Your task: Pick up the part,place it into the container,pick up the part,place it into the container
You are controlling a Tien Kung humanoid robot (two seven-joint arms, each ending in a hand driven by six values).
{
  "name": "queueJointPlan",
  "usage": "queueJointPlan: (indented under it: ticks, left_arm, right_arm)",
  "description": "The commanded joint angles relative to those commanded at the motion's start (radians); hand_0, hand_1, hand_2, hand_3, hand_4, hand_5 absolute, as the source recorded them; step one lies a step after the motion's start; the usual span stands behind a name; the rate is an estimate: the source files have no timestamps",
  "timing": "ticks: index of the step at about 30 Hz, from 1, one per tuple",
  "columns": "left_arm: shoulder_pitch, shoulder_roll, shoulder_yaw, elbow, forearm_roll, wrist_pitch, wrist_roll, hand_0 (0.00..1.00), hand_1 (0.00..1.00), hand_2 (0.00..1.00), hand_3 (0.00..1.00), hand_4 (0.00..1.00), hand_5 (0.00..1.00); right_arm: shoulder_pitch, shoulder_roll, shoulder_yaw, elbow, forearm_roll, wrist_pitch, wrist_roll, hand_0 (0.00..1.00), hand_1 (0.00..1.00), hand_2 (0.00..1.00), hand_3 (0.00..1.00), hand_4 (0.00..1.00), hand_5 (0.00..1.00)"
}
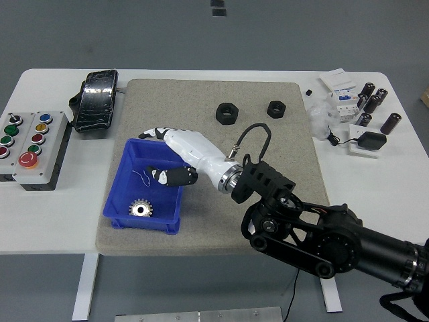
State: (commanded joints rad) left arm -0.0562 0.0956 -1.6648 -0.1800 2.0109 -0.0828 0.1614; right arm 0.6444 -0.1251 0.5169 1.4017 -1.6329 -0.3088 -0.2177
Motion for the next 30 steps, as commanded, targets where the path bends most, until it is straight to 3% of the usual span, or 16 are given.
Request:
queueJointPlan:
  ticks: [1,3,6,7,9,15,19,22,24,25,30]
  left_arm:
    - [0.0,-0.001,0.001,0.0,0.0,0.0,0.0,0.655,0.599,0.557,0.619,0.641,0.436]
    - [0.0,-0.002,-0.001,0.0,0.002,-0.001,0.0,0.655,0.599,0.557,0.619,0.641,0.436]
    - [0.002,-0.004,-0.004,0.0,0.004,0.0,0.0,0.655,0.599,0.557,0.619,0.641,0.436]
    - [0.003,-0.004,-0.006,0.0,0.005,0.001,0.0,0.655,0.599,0.557,0.618,0.641,0.436]
    - [0.006,-0.004,-0.011,0.0,0.009,0.003,-0.001,0.655,0.599,0.557,0.618,0.641,0.436]
    - [0.016,-0.003,-0.035,0.0,0.028,0.007,0.0,0.655,0.599,0.556,0.618,0.638,0.432]
    - [0.019,-0.005,-0.044,0.0,0.04,0.008,0.0,0.655,0.599,0.556,0.618,0.635,0.429]
    - [0.02,-0.003,-0.023,0.0,0.025,0.007,-0.006,0.655,0.599,0.556,0.618,0.635,0.429]
    - [0.024,-0.001,0.009,0.0,-0.005,0.009,-0.015,0.655,0.599,0.556,0.618,0.635,0.429]
    - [0.026,0.0,0.024,0.0,-0.017,0.01,-0.02,0.655,0.599,0.556,0.618,0.636,0.426]
    - [0.034,0.004,0.023,0.0,-0.008,0.01,-0.021,0.655,0.599,0.556,0.618,0.636,0.426]
  right_arm:
    - [-0.021,-0.003,0.024,-0.019,0.042,-0.025,0.037,0.649,0.691,0.7,0.694,0.694,0.201]
    - [-0.061,-0.002,0.074,-0.056,0.118,-0.017,0.107,0.649,0.691,0.7,0.694,0.694,0.201]
    - [-0.13,-0.001,0.169,-0.077,0.232,0.057,0.197,0.649,0.691,0.7,0.694,0.694,0.201]
    - [-0.156,-0.001,0.206,-0.07,0.268,0.083,0.221,0.665,0.691,0.698,0.683,0.786,0.397]
    - [-0.21,-0.006,0.283,-0.036,0.304,0.118,0.24,0.665,0.691,0.698,0.683,0.786,0.397]
    - [-0.372,-0.021,0.505,0.108,0.095,-0.036,0.104,0.684,0.697,0.698,0.683,0.754,0.407]
    - [-0.461,-0.023,0.625,0.144,-0.061,-0.158,0.016,0.654,0.682,0.666,0.667,0.719,0.37]
    - [-0.512,-0.001,0.702,0.143,-0.121,-0.247,0.077,0.654,0.682,0.666,0.667,0.719,0.37]
    - [-0.531,0.027,0.753,0.138,-0.064,-0.295,0.15,0.654,0.682,0.666,0.667,0.719,0.37]
    - [-0.537,0.043,0.781,0.128,-0.022,-0.311,0.192,0.598,0.643,0.638,0.662,0.749,0.352]
    - [-0.549,0.051,0.855,0.056,0.167,-0.221,0.381,0.598,0.643,0.638,0.662,0.749,0.352]
